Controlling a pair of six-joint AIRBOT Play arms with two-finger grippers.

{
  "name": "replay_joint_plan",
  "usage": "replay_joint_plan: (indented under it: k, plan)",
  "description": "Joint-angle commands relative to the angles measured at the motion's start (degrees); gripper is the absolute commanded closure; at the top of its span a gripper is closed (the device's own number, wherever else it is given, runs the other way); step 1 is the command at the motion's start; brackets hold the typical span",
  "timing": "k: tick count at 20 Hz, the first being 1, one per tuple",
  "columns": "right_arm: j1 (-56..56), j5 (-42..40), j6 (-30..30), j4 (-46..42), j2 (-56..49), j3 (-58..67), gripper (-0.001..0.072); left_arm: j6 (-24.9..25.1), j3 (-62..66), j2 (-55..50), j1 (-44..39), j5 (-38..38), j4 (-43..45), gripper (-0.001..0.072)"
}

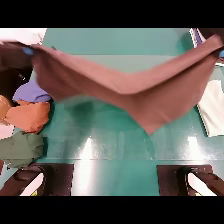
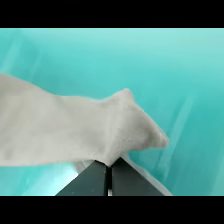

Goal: Fold the shirts.

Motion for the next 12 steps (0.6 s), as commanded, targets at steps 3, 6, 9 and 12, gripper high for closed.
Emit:
replay_joint_plan:
  k: [3,6,9,12]
  plan:
    - [-2.34,4.83,-0.02,-0.55,2.36,14.32,0.0698,-1.95,15.50,7.17,0.04,-5.11,0.76,0.0681]
    - [-5.49,9.07,0.02,-0.46,0.17,21.16,0.0698,-3.17,20.17,7.15,0.04,-8.94,0.70,0.0681]
    - [-7.56,9.14,0.66,-0.39,-2.05,23.04,0.0699,-4.00,20.06,6.60,0.04,-13.07,0.72,0.0681]
    - [-7.23,9.64,1.99,0.66,-7.54,22.93,0.0699,-3.89,13.25,3.52,0.04,-22.60,1.29,0.0681]
